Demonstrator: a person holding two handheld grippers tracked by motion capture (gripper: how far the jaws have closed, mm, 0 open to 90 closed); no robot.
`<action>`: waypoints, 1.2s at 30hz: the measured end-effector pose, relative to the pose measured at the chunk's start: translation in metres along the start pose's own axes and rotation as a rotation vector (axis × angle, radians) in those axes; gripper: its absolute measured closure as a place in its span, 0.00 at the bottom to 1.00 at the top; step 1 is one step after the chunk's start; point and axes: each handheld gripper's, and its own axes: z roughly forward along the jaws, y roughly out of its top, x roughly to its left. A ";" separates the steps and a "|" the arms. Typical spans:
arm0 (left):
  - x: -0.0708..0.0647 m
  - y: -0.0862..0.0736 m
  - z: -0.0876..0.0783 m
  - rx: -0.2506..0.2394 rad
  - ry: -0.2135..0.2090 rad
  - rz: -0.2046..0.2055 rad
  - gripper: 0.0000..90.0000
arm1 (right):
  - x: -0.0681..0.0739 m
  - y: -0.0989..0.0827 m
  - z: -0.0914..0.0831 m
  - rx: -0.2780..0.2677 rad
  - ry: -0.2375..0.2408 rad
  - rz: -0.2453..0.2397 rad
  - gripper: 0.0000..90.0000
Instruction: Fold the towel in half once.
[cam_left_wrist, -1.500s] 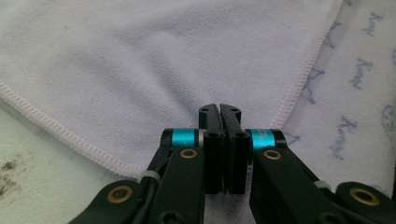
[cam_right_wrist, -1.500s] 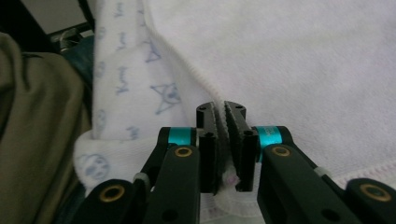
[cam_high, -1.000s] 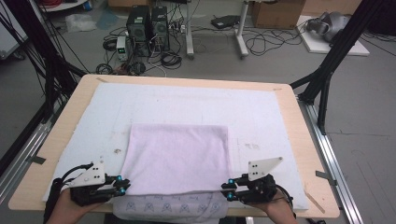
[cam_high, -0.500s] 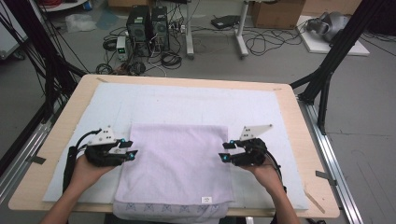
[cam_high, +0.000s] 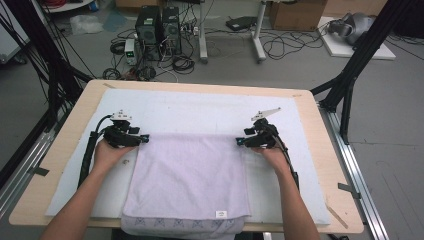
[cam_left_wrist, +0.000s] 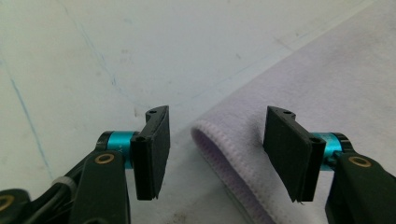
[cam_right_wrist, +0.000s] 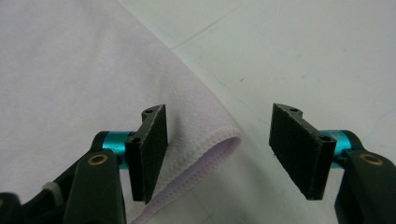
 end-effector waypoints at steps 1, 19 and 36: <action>0.000 -0.001 0.002 0.002 0.006 0.011 0.50 | -0.001 -0.001 0.004 0.001 0.016 0.000 0.45; 0.004 0.115 -0.030 -0.161 0.204 0.117 0.96 | -0.027 0.098 -0.040 -0.075 -0.135 -0.076 0.96; 0.015 0.070 -0.026 -0.082 0.140 0.089 0.56 | -0.031 0.062 -0.036 -0.004 -0.124 0.024 0.47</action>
